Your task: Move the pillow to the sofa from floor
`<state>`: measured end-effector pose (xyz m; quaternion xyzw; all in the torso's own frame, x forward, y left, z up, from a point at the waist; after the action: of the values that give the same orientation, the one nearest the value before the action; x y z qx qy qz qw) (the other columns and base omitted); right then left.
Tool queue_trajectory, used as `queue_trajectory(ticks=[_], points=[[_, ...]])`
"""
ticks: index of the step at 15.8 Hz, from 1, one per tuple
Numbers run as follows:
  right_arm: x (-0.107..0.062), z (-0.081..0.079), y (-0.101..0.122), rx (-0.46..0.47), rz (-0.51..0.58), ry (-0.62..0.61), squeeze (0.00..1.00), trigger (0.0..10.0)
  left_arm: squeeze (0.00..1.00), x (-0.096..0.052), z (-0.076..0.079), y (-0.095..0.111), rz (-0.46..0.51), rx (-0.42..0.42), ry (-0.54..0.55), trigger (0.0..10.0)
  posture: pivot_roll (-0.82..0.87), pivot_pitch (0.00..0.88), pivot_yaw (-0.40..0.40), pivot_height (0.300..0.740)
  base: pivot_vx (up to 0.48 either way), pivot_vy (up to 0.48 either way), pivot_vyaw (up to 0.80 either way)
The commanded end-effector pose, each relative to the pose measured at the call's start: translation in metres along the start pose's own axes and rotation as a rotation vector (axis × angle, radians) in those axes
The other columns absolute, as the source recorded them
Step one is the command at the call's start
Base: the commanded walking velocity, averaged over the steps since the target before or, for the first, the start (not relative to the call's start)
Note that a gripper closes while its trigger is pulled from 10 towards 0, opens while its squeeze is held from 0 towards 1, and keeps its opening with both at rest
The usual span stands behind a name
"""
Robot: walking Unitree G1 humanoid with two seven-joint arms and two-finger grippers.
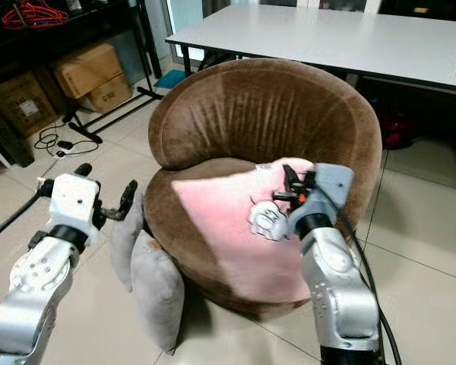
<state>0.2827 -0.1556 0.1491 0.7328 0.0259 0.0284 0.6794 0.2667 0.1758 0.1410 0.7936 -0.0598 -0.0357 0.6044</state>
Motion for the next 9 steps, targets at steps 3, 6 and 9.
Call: queue_trajectory(ticks=[3, 6, 9], points=[[-0.0008, 0.0025, 0.0026, -0.048, 0.059, -0.049, 0.00, 10.0, 0.00, -0.0010, -0.0045, 0.0005, 0.027, 0.018, 0.036, 10.0, -0.13, 0.000, 0.094, 0.740, 0.000, 0.000, -0.16], [-0.0005, 0.0011, 0.0057, -0.045, 0.085, -0.017, 0.00, 10.0, 0.00, 0.0028, -0.0064, 0.0063, 0.057, 0.024, 0.053, 10.0, -0.12, 0.000, 0.092, 0.740, 0.000, 0.000, -0.21], [-0.0005, -0.0005, 0.0043, -0.005, 0.077, 0.022, 0.00, 10.0, 0.00, 0.0034, -0.0065, 0.0073, 0.062, 0.028, 0.047, 10.0, -0.12, 0.000, 0.091, 0.740, 0.000, 0.000, 0.00]])
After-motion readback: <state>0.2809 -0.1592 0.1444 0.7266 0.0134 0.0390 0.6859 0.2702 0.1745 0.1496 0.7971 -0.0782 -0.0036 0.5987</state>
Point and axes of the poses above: a point about 5 cm out from each wrist's last joint towards the gripper, its own x axis pointing out of the wrist towards the gripper, its own y axis along the axis of the wrist's last joint, z = x × y, the point moved 1 cm from there along x, pointing out of the wrist towards the gripper, and after that the axes turned 4 degrees about -x, right-handed, at the moved point
